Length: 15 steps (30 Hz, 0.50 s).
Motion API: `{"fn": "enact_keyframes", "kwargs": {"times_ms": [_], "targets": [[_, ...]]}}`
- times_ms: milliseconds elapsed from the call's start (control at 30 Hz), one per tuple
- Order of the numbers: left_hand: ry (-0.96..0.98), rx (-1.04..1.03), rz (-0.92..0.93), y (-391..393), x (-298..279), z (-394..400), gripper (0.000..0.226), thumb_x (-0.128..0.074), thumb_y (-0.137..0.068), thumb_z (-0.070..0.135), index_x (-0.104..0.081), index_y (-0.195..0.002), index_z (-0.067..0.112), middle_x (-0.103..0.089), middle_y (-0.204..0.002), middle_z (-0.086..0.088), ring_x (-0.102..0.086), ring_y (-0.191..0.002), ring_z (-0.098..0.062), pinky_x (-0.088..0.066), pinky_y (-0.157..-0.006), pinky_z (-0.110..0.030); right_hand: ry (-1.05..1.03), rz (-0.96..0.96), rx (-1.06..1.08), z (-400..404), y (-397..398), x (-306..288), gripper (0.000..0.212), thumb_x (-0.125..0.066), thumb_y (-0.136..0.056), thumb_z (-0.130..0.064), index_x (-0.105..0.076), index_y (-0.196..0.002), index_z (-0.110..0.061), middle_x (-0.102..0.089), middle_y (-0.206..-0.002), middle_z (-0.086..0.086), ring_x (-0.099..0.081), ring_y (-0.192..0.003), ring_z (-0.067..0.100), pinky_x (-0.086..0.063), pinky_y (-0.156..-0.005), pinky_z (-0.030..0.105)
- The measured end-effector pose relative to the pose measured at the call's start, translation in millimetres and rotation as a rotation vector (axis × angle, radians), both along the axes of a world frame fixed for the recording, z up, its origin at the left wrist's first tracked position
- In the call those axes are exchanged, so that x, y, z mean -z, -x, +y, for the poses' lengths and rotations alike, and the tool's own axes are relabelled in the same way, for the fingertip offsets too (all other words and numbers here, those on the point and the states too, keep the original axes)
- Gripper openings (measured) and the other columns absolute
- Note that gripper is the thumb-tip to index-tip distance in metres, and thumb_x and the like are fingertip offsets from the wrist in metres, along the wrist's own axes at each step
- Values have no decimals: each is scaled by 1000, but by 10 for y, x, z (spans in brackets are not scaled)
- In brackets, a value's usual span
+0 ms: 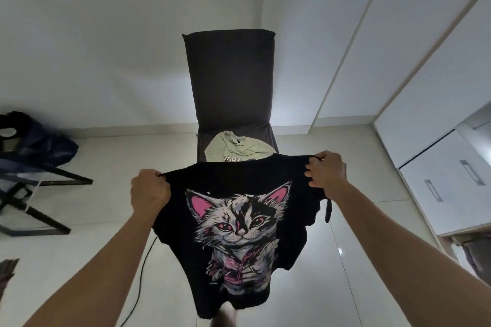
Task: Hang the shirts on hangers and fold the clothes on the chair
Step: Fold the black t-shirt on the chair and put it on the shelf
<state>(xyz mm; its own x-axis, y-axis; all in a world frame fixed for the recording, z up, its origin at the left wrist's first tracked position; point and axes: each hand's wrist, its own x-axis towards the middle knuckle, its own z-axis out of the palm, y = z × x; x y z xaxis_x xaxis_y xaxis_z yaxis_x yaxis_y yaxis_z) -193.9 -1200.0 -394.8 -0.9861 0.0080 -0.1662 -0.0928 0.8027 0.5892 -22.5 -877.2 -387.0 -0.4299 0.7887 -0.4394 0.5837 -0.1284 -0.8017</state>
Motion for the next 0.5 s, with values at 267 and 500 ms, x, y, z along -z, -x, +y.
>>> {"fn": "enact_keyframes", "kwargs": {"times_ms": [267,500], "targets": [[103,67,-181,1720,1278,966,20,-54,-90,3,-65,-76,-4,-62,-69,-18,-57,-60,-31,-47,-58,-33,24,-150,83,770,1641,1227,4,-58,-96,-13,-60,-94,-16,-69,-94,13,-69,-78,29,-61,-71,43],[369,88,-167,2629,2328,1604,22,-51,-95,27,-62,-85,10,-57,-77,-7,-59,-75,-35,-47,-69,-37,82,-106,297,1386,2626,2477,9,-51,-100,-6,-59,-99,-8,-68,-93,18,-72,-69,30,-61,-62,42]]}}
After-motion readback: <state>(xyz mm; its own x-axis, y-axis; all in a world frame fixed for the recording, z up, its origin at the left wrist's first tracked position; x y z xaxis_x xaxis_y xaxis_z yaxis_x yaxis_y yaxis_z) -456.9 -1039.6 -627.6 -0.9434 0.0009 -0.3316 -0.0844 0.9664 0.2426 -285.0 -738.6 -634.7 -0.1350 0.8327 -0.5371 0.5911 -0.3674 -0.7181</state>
